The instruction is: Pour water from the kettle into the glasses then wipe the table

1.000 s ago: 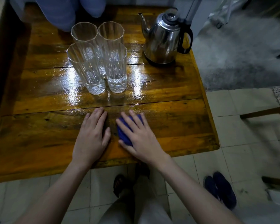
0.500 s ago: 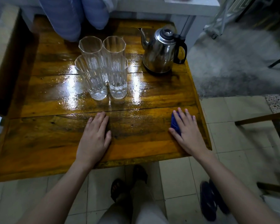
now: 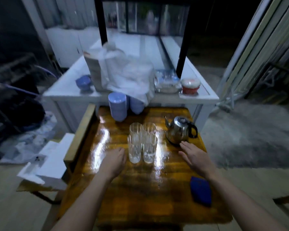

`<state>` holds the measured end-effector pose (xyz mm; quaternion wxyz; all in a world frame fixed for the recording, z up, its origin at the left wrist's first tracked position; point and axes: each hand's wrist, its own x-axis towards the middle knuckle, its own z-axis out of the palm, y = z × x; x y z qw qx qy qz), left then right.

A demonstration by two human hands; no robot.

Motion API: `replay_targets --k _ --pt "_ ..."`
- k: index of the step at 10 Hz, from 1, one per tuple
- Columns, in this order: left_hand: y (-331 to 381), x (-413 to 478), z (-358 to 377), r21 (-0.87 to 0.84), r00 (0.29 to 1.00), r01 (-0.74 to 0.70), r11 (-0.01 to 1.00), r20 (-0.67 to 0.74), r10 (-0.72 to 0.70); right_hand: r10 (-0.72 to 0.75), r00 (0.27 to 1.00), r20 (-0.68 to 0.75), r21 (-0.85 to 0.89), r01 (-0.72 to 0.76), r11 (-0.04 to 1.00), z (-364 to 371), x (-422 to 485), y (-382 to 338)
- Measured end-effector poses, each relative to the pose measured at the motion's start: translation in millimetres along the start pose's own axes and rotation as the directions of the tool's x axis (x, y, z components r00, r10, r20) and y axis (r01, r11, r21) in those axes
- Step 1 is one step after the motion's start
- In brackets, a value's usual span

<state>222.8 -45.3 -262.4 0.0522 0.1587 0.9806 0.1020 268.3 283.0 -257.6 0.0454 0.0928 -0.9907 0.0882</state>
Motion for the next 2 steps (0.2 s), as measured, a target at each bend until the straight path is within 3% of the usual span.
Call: replay_targets --k 1,2 --pt "2.6 27.4 -60.0 -0.005 0.998 -0.002 1.000 -0.061 0.002 -0.062 0.996 -0.070 -0.027 0.060 0.998 -51.7 49.8 -17.1" --pt "19.5 69.7 -156.2 0.001 0.986 -0.046 0.999 -0.162 0.046 -0.062 0.998 -0.017 -0.075 0.060 0.995 -147.2 116.4 -47.7"
